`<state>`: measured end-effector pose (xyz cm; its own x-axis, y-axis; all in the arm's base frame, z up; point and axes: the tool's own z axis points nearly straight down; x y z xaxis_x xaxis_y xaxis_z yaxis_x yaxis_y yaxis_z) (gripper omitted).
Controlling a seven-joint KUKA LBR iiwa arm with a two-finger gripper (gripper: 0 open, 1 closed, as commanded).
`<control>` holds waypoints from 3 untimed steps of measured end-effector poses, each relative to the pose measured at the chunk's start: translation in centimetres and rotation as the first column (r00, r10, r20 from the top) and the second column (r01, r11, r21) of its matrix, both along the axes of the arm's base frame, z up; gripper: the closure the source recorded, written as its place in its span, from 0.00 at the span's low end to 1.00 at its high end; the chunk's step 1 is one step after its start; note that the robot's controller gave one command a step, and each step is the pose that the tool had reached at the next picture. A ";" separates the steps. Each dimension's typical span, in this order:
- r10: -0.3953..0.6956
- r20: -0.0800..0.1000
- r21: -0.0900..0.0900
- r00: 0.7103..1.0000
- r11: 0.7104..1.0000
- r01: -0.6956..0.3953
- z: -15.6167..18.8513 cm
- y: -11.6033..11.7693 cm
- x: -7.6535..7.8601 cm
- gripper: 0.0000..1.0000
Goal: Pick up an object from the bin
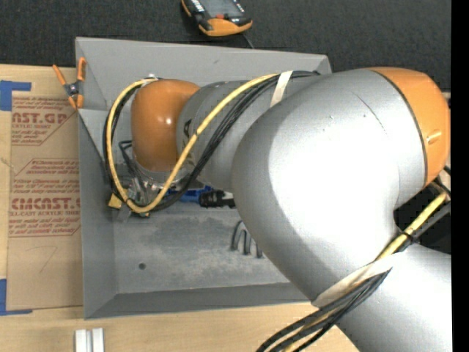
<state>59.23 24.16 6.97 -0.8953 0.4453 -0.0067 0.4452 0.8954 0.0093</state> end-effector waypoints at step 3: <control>0.001 -0.002 0.000 1.000 1.000 -0.001 3.8 0.0 -0.1 1.00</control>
Offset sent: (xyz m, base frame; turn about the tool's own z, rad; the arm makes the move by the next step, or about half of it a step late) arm 0.0001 0.0000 0.0438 0.0000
